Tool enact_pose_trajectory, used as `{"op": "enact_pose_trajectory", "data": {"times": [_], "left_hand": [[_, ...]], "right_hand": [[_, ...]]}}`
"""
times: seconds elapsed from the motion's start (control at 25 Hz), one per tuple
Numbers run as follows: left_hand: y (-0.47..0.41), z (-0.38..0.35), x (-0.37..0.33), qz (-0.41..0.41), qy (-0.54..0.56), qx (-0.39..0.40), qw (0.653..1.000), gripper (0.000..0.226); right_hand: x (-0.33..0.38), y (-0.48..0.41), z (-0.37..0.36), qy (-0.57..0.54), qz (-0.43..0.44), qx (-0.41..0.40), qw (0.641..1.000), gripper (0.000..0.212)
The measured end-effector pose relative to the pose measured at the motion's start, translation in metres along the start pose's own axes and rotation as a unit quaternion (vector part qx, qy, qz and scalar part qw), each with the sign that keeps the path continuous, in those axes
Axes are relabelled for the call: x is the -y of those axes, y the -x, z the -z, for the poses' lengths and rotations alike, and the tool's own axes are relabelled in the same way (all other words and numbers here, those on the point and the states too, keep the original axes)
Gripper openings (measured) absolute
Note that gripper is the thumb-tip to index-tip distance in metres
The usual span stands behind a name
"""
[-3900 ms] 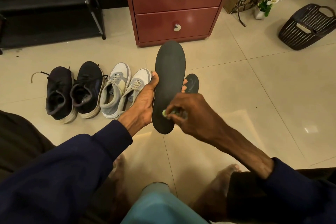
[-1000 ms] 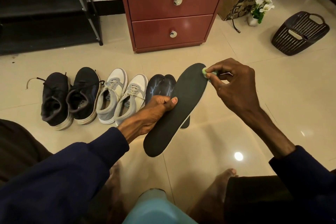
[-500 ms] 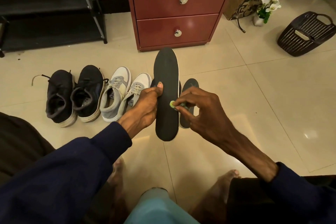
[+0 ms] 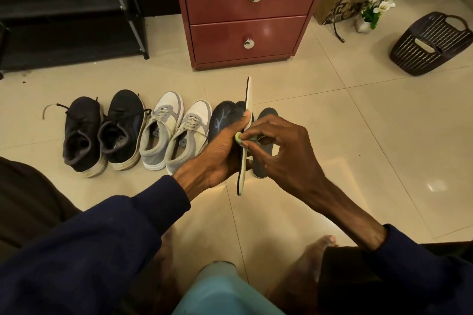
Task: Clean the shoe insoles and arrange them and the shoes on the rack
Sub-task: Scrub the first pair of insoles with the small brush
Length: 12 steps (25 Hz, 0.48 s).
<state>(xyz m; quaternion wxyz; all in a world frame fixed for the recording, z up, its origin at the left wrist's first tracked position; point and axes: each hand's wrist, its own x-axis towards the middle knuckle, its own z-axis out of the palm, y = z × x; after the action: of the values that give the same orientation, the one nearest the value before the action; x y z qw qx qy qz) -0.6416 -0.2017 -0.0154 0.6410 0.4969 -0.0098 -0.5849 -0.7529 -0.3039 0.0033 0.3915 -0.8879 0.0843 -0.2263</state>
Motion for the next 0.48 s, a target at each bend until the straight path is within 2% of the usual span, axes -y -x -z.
{"op": "enact_pose_trajectory", "data": {"times": [0.12,0.2,0.28,0.4,0.48], "left_hand": [[0.0,-0.001,0.0,0.03,0.029,0.034,0.999,0.046],[0.0,0.0,-0.002,0.022,0.062,0.044,0.997,0.048],[0.001,0.003,-0.007,0.02,0.101,0.049,0.993,0.055],[0.001,0.011,-0.007,0.032,0.132,0.06,0.989,0.066],[0.0,0.012,-0.004,0.03,0.12,0.048,0.991,0.061]], "right_hand": [[-0.01,-0.004,0.004,0.073,-0.008,-0.025,0.997,0.018],[-0.009,0.0,0.003,0.073,-0.011,-0.021,0.997,0.018],[0.003,0.01,-0.005,0.055,0.022,0.034,0.998,0.017],[0.016,0.017,-0.011,0.059,0.099,0.157,0.981,0.015],[0.006,0.006,-0.001,0.086,0.105,0.142,0.98,0.014]]}}
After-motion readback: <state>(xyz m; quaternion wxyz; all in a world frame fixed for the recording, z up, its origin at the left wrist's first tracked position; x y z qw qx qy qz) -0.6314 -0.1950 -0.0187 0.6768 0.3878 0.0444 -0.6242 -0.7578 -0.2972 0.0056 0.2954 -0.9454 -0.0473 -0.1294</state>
